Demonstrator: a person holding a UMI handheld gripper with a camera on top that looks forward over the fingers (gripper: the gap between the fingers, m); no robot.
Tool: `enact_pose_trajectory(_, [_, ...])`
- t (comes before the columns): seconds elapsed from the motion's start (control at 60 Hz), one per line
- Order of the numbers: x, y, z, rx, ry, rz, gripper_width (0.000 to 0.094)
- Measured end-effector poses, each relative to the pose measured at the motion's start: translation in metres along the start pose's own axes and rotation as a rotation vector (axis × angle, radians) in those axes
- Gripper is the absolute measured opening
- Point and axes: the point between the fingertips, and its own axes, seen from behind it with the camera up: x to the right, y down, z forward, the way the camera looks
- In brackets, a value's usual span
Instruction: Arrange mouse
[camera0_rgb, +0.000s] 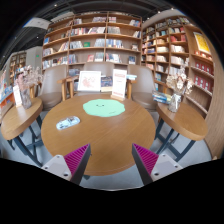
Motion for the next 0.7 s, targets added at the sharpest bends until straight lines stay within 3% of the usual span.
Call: enact_pose_trajectory(0.7, [-0.21, 0.005, 0.039, -0.046, -0.196, -0.04, 0.0854])
